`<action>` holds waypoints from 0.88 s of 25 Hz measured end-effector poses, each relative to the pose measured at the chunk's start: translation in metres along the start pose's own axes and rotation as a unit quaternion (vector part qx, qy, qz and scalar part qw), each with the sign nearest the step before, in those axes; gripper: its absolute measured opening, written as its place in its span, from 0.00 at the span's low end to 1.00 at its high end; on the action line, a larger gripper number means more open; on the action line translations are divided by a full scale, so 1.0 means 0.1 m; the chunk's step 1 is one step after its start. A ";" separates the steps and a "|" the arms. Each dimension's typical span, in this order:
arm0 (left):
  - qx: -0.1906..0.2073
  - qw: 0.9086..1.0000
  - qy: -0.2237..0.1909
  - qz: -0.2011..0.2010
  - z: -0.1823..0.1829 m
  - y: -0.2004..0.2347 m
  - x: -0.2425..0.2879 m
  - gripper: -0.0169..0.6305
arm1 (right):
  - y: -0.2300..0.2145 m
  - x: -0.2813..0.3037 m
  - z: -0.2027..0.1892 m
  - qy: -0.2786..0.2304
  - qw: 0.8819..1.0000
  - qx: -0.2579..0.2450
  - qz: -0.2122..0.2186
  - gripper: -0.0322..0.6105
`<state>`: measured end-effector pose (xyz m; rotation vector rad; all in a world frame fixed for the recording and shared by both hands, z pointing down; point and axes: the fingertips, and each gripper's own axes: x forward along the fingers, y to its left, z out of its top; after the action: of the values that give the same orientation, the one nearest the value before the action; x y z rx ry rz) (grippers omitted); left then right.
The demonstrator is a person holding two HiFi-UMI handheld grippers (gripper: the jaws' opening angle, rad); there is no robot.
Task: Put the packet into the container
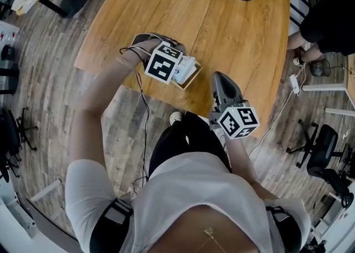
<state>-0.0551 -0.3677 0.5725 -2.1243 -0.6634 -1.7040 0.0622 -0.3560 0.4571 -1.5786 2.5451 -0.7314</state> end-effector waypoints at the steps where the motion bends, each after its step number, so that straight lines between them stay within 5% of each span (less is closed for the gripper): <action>1: 0.003 1.000 0.001 -0.003 0.00 0.01 0.01 0.59 | 0.00 -0.01 0.00 -0.001 1.000 0.001 -0.001 0.07; 11: 0.018 0.999 0.010 -0.037 0.03 0.00 0.05 0.60 | -0.11 -0.09 0.03 -0.009 1.000 0.021 -0.020 0.07; 22: -0.002 1.000 -0.006 -0.030 0.10 0.08 -0.01 0.68 | -0.16 -0.08 0.07 -0.012 1.000 0.019 -0.021 0.07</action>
<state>-0.0430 -0.3695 0.5699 -2.1393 -0.7357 -1.7257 0.0817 -0.3576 0.4563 -1.6228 2.4741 -0.7557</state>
